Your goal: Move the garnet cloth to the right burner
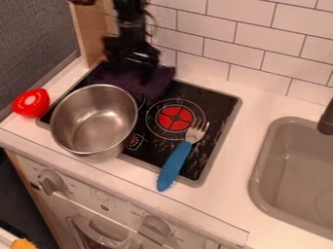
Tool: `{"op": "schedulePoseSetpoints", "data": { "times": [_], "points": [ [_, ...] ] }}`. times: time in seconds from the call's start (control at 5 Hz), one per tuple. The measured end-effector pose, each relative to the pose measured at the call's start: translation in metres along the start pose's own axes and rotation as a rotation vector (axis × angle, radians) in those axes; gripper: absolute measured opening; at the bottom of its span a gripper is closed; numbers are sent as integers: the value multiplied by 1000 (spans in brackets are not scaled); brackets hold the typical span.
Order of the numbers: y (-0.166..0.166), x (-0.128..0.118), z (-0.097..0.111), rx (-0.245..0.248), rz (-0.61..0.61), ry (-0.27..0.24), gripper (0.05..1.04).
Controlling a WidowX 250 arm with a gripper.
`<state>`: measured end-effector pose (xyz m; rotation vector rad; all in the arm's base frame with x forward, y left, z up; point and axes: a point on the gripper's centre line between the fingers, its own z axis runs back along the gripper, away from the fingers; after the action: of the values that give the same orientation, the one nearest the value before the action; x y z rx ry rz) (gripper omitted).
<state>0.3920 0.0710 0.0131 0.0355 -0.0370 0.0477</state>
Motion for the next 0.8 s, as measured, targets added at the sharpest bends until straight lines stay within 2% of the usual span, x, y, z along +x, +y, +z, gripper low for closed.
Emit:
{"op": "schedulePoseSetpoints", "data": {
  "times": [0.2,0.4,0.6,0.8],
  "points": [
    [-43,5,4,-24,-34,15,999],
    [-77,18,5,-26,-60,29,999],
    [-99,24,5,-18,-69,66,999],
    [-112,19,10,39,-42,93,998]
  ]
}}
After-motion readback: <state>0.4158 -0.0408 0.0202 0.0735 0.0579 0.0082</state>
